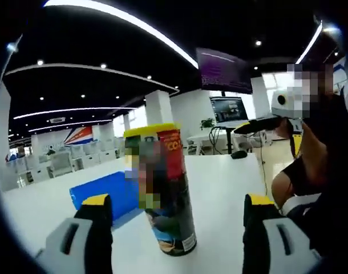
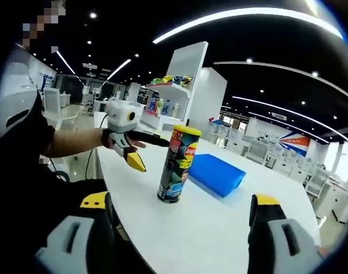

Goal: Open the lid of the chip container on the table, take out the chips, place them into the box in front of the container, and close the lid

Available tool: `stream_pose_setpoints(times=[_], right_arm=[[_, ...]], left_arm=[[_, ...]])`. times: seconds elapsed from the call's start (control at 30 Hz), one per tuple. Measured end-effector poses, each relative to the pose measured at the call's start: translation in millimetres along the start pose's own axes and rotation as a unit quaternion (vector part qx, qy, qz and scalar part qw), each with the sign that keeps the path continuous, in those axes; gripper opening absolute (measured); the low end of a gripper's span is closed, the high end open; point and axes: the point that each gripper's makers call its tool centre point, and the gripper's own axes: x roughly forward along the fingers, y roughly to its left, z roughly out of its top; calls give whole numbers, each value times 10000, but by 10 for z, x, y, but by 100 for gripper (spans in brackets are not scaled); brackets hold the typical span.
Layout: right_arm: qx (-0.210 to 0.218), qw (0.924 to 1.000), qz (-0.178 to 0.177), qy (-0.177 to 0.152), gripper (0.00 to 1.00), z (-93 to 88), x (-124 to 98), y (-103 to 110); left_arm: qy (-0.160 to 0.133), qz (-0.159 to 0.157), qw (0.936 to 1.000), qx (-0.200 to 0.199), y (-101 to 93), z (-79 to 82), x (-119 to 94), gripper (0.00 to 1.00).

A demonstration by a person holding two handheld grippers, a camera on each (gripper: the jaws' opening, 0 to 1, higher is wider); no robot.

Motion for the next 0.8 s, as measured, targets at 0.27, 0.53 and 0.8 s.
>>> stream_pose_setpoints(times=[0.27, 0.53, 0.8], right_arm=[[-36, 10000, 46, 33, 94, 10, 0, 28], [-33, 10000, 22, 91, 94, -16, -5, 16], [4, 9999, 50, 114, 94, -36, 38, 25]], left_arm=[[-213, -526, 9978, -335, 39, -331, 210, 95], [-705, -421, 9961, -321, 164, -374, 200, 90], [-638, -595, 9958, -273, 116, -457, 309, 90]])
